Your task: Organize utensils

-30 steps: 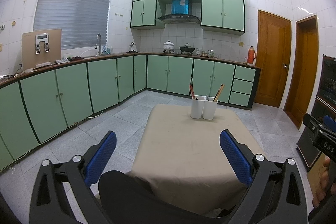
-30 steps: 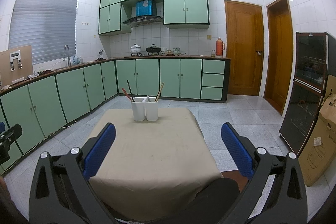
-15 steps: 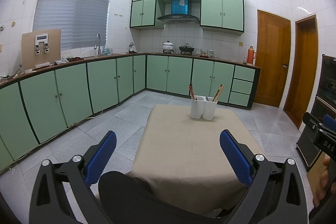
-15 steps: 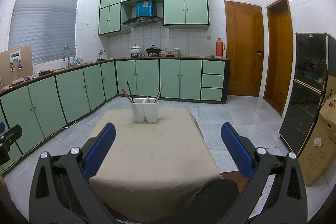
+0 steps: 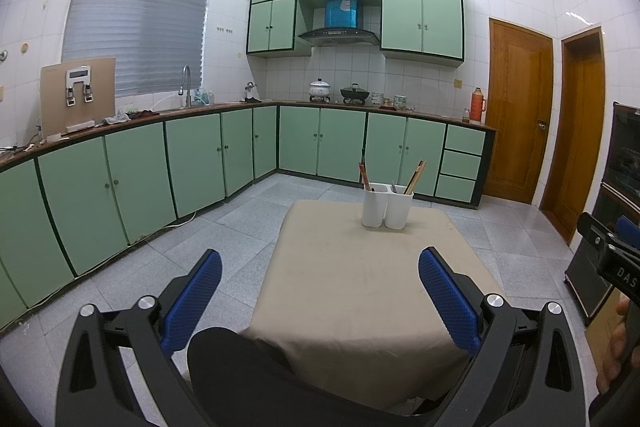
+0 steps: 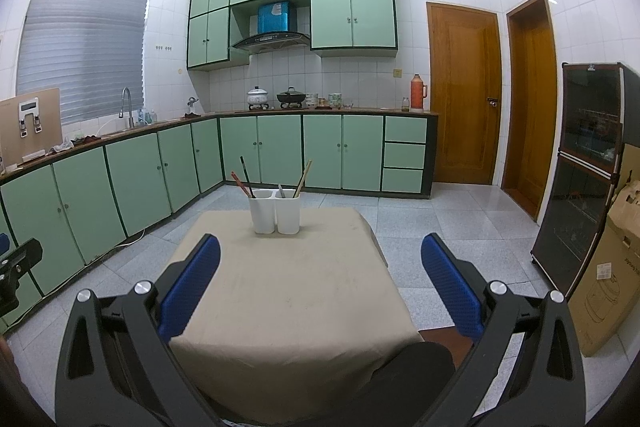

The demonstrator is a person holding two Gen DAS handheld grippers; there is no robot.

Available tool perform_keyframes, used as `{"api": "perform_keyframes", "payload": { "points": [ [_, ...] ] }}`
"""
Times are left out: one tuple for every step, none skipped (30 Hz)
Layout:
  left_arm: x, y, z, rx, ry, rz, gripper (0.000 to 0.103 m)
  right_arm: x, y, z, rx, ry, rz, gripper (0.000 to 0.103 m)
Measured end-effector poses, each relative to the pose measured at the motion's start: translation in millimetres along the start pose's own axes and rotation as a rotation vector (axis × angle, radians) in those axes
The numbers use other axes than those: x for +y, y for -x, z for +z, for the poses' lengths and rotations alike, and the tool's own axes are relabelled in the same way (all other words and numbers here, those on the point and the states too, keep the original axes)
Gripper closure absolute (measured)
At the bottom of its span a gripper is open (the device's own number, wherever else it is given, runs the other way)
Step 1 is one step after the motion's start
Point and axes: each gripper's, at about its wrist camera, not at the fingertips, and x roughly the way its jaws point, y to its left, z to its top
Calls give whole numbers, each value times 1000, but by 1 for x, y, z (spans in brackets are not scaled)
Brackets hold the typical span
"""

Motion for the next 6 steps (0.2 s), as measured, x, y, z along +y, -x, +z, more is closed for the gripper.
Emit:
{"api": "perform_keyframes", "payload": {
  "points": [
    [0,0,0,1,1,1,6,0,0,0,0,-1,0,6],
    [0,0,1,1,3,1,6,0,0,0,0,-1,0,6],
    [0,1,1,1,5,3,6,0,0,0,0,0,0,6],
    [-1,1,1,0,5,3,6,0,0,0,-1,0,0,6],
    [0,2,2,-1,4,4,6,0,0,0,-1,0,0,6],
    [0,2,2,-2,3,5,6,0,0,0,-1,0,0,6]
  ]
}}
